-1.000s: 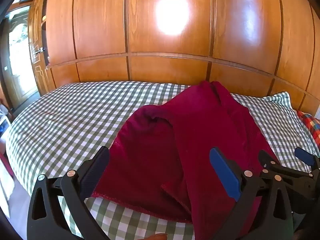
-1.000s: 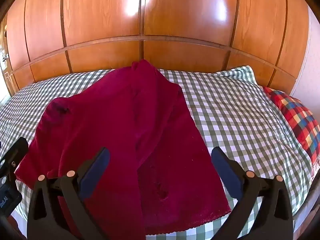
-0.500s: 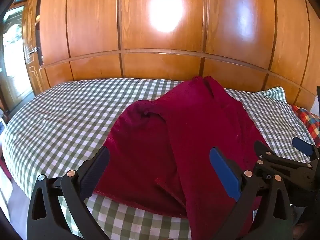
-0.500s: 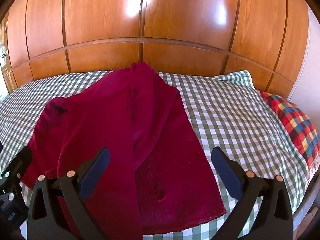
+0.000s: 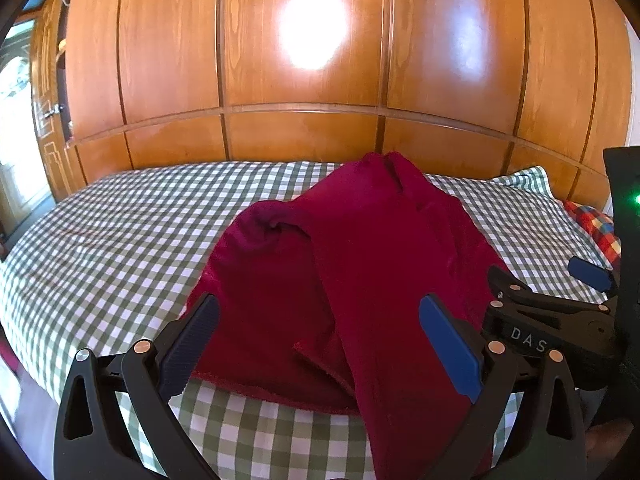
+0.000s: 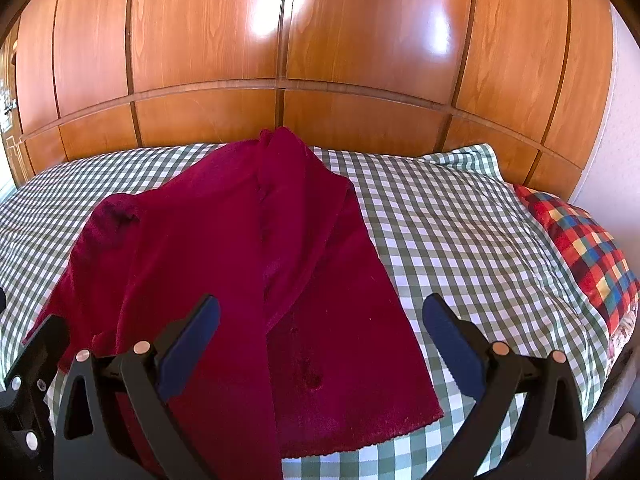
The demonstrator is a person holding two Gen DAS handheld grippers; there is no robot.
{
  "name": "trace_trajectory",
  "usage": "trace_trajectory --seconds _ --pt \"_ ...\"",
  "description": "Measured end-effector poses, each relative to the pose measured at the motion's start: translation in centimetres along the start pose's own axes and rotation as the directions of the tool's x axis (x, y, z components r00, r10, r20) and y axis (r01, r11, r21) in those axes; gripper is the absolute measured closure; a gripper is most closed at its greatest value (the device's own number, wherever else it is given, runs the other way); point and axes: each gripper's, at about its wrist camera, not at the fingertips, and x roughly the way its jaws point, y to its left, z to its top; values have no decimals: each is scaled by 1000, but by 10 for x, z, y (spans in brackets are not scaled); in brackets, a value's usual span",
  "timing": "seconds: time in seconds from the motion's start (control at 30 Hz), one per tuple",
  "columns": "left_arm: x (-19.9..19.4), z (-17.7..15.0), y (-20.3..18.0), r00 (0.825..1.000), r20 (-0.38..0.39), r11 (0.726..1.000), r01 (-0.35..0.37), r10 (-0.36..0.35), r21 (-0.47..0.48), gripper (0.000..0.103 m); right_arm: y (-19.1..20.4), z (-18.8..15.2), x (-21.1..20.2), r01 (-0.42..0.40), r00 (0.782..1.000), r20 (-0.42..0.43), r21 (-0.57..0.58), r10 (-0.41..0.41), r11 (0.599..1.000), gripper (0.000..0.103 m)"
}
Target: Fold small clothes
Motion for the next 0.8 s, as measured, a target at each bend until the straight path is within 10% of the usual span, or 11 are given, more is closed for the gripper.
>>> trace_trajectory --seconds 0.8 --pt "-28 -3 -5 999 51 999 16 -17 31 4 -16 -8 -16 39 999 -17 36 -39 999 2"
